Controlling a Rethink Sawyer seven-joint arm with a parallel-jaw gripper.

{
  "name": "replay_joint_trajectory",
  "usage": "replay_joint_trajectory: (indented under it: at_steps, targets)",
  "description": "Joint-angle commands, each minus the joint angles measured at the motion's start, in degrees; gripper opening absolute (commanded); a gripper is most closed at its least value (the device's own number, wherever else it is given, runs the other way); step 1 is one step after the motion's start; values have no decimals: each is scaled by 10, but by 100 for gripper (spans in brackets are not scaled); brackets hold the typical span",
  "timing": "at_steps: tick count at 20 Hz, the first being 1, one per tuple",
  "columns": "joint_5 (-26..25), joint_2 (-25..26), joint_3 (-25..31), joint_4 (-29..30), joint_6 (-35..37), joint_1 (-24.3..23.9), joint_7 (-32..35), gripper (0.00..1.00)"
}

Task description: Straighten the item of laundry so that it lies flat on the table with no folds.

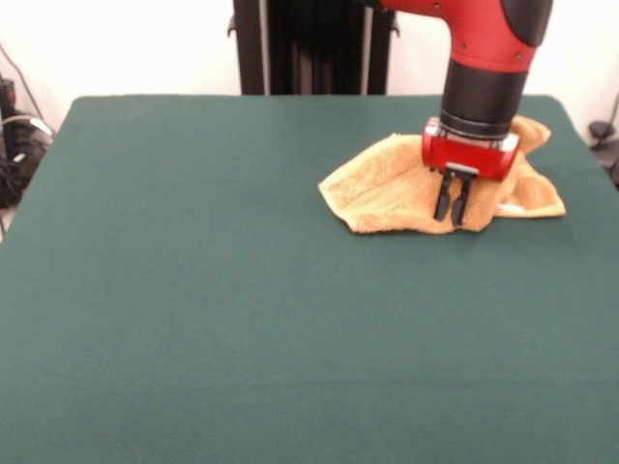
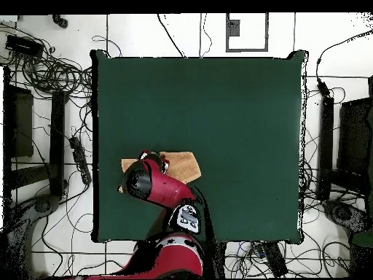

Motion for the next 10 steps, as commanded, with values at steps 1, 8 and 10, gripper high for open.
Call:
replay_joint_trajectory:
  at_steps: [1, 8, 10]
  targets:
    - [-47, 2, -32, -48, 198, 13, 7, 0]
    - [-84, -47, -53, -97, 339, 12, 32, 0]
    - [-101, -69, -64, -115, 401, 16, 39, 0]
